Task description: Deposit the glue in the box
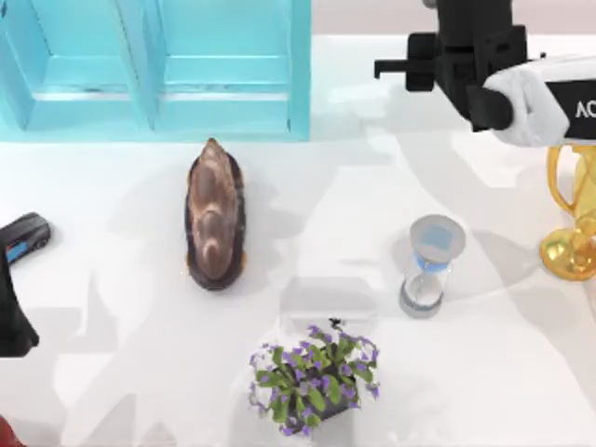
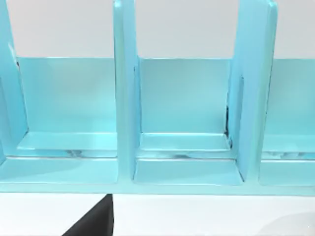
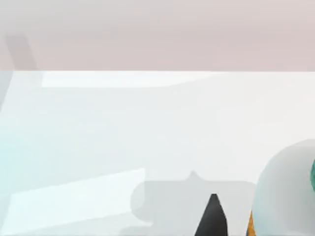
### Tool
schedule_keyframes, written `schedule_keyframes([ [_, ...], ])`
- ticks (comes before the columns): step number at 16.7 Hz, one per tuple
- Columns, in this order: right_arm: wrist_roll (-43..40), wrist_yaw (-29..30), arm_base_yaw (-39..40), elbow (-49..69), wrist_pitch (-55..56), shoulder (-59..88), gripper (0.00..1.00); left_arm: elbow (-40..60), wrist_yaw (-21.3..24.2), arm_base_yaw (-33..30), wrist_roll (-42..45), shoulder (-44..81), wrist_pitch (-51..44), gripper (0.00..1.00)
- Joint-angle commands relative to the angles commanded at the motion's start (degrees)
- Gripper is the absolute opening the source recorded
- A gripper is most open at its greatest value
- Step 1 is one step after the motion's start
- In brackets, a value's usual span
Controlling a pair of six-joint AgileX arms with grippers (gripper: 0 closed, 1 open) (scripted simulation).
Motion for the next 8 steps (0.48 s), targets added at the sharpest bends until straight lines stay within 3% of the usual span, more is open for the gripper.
schedule_keyframes([
  [8,-1.81,-1.31,-1.43,-0.01,-1.77,-0.66,0.00,0.00,0.00,0.00,0.00,0.00,0.00,1.00],
])
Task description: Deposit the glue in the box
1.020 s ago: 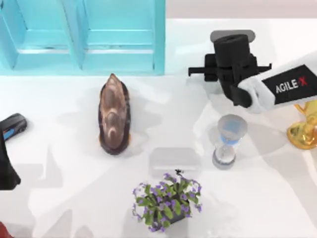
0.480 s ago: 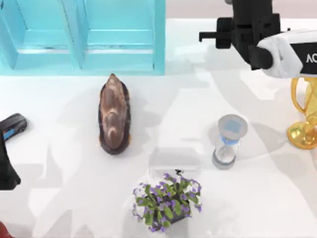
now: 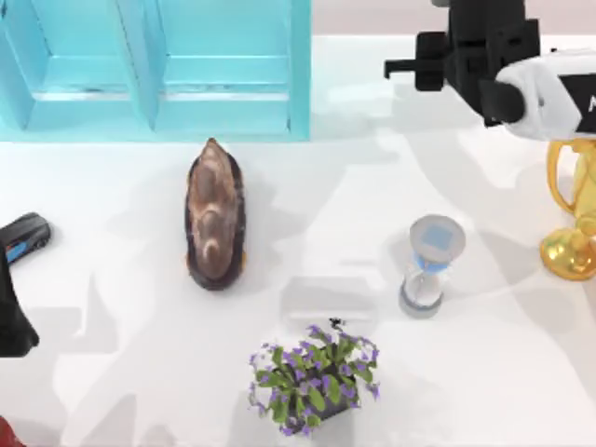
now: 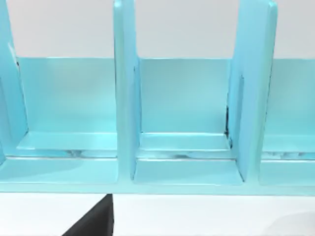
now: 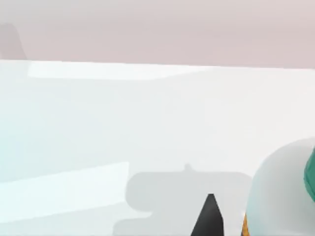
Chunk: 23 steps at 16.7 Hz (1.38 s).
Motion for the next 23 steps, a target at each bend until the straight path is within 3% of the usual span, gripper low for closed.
schedule_keyframes([
  [4,-10.02,-5.09,-9.88,0.56,-7.58,-3.56,0.00,0.00,0.00,0.00,0.00,0.00,0.00,1.00],
  [8,-29.00,-15.34,-27.28,1.09,-20.94,-7.84,0.00,0.00,0.00,0.00,0.00,0.00,0.00,1.00],
  [16,-88.90,-48.75,-63.70,1.32,-57.44,-11.48,0.00,0.00,0.00,0.00,0.00,0.00,0.00,1.00],
  [20,-116.27,-66.06,-74.59,-0.21,-75.71,-8.71,0.00,0.00,0.00,0.00,0.00,0.00,0.00,1.00],
  [23,-130.96,-76.72,-78.66,-1.60,-87.24,-5.22,0.00,0.00,0.00,0.00,0.00,0.00,0.00,1.00],
])
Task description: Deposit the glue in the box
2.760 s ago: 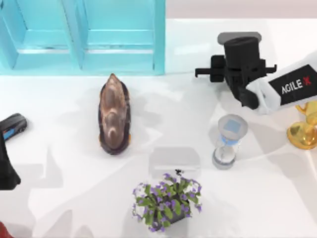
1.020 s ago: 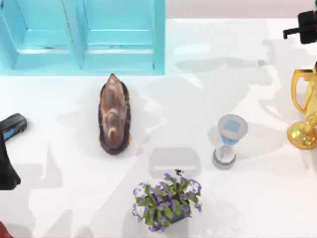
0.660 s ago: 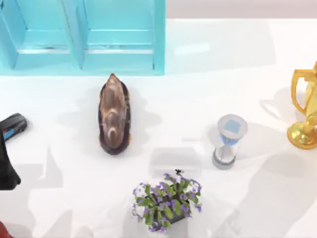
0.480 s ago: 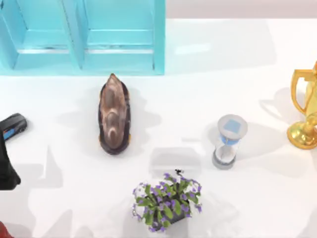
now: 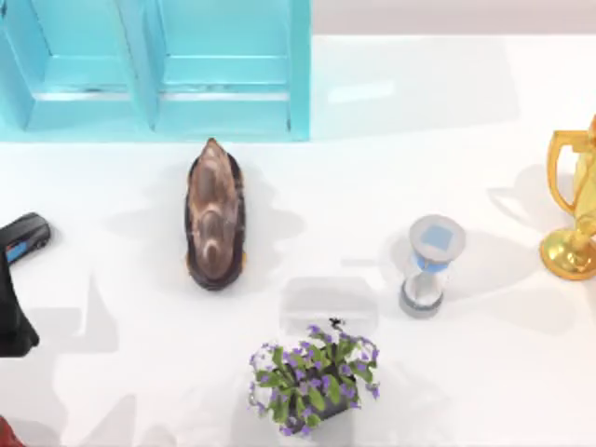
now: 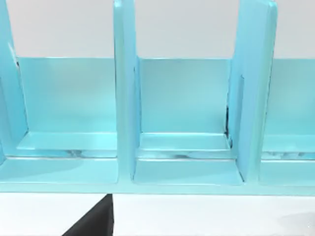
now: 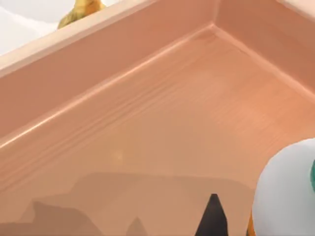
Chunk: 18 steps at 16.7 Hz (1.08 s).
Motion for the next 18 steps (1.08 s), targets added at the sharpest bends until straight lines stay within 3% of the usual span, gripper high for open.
schedule_keyframes([
  [3,-9.54,-7.52,-1.27,-1.21,-8.32,3.53,0.00,0.00,0.00,0.00,0.00,0.00,0.00,1.00],
  [6,-13.59,-10.84,-1.16,-1.79,-11.95,5.59,0.00,0.00,0.00,0.00,0.00,0.00,0.00,1.00],
  [13,-13.11,-10.93,-0.61,-1.89,-11.16,5.33,0.00,0.00,0.00,0.00,0.00,0.00,0.00,1.00],
  [18,-6.38,-11.57,2.72,-5.20,-3.01,4.17,0.00,0.00,0.00,0.00,0.00,0.00,0.00,1.00],
])
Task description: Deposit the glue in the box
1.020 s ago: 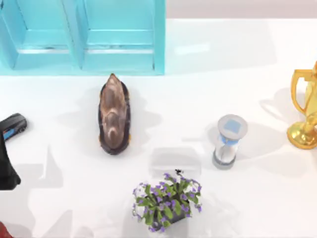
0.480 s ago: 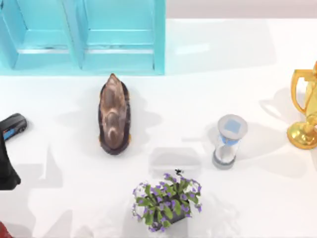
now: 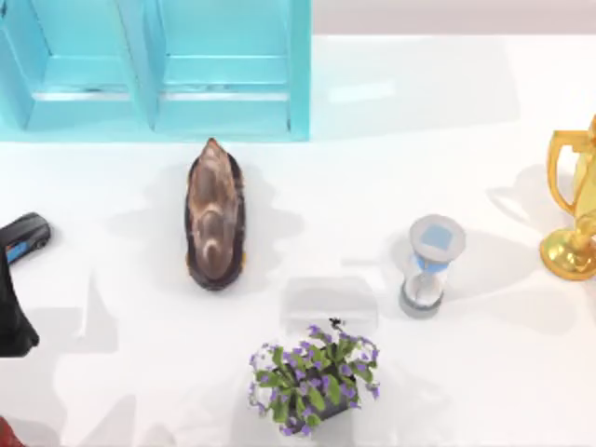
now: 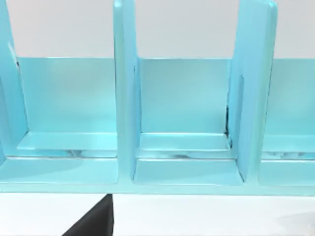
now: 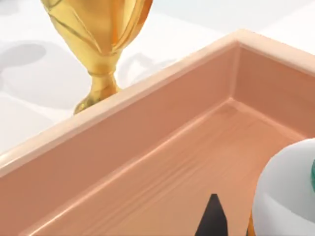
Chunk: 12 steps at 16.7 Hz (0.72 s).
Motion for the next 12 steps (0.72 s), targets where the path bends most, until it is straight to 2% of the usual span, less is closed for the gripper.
schedule_keyframes([
  [8,14.17,-4.19,3.49,-6.61,17.38,-1.79,0.00,0.00,0.00,0.00,0.00,0.00,0.00,1.00],
  [12,17.86,-4.68,5.64,-8.15,22.20,-2.60,0.00,0.00,0.00,0.00,0.00,0.00,0.00,1.00],
])
